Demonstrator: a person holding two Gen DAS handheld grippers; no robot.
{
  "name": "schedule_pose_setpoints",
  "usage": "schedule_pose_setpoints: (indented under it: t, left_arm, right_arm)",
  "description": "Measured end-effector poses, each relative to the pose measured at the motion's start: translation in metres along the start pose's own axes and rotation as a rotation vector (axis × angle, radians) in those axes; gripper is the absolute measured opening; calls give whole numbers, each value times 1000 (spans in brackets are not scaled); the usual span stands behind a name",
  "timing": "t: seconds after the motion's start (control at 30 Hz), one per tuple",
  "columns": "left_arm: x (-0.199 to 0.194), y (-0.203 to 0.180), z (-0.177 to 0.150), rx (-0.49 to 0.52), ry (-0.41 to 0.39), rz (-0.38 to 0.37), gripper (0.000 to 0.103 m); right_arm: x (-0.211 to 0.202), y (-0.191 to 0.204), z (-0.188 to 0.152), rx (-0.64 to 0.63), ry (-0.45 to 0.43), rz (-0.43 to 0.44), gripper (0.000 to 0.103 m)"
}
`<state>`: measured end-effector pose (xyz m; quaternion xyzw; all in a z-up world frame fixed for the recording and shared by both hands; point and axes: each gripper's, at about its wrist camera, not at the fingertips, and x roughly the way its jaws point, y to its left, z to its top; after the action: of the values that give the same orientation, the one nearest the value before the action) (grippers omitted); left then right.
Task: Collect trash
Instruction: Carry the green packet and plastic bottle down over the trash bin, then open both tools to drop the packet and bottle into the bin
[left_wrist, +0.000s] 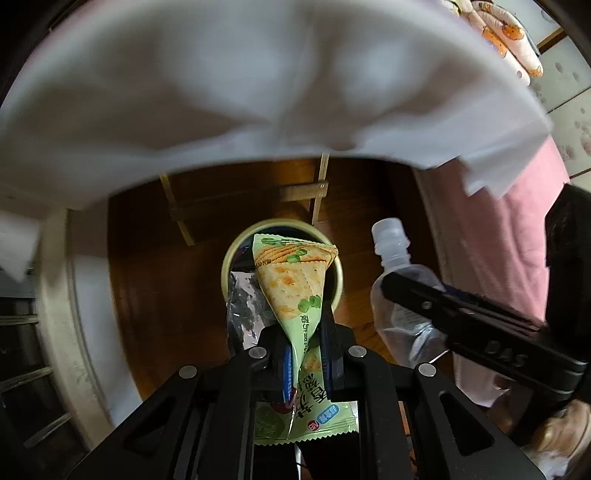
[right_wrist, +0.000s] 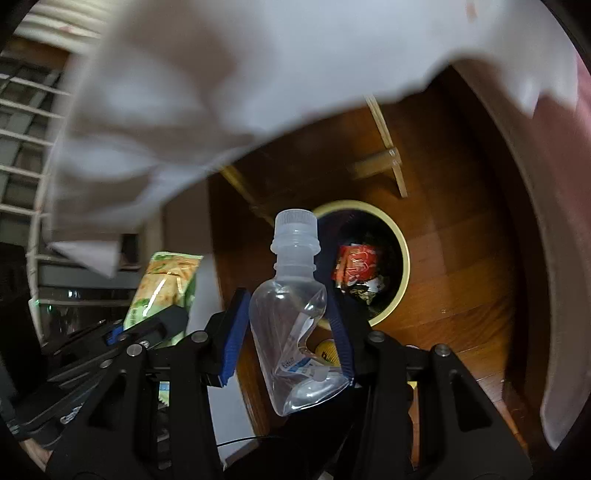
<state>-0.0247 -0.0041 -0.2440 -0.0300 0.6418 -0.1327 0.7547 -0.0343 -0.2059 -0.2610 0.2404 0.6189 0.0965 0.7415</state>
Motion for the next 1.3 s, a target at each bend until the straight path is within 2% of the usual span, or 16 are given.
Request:
schedule_pose_setpoints:
  t: [0.17,0.23,0.3,0.4,0.47,0.67,0.87,1.0,1.3]
  left_arm:
    - [68,9,-10,20,18,1,12]
    - [90,15,-12,25,16,12,25]
    - [105,16,-16,26,2,15,62]
    - [113,24,-14,22,-13,18,76]
    - [114,29,-13,21,-26,23,80]
    - [102,37,15,5,-54,-2,80]
    - [59,44,22,4,-70,2,80]
    - [20,40,25,11,-69,6,80]
    - [-120,24,28,42,-125,58,80]
  right_arm:
    - [71,-35,-8,73,19,-12,40]
    - [94,-48,-11,111,19,-4,41]
    - [109,-53,-6,132,23,-1,59]
    - [125,-54,3,149,20,4,63]
    - [127,-52,6,145,16,3,65]
    - [120,-42,16,107,2,-35,66]
    - [85,-18,20,45,-23,-88,67]
    - [48,2,21,35,-39,-98,67]
    - [-66,63,22,-21,-119,-88,67]
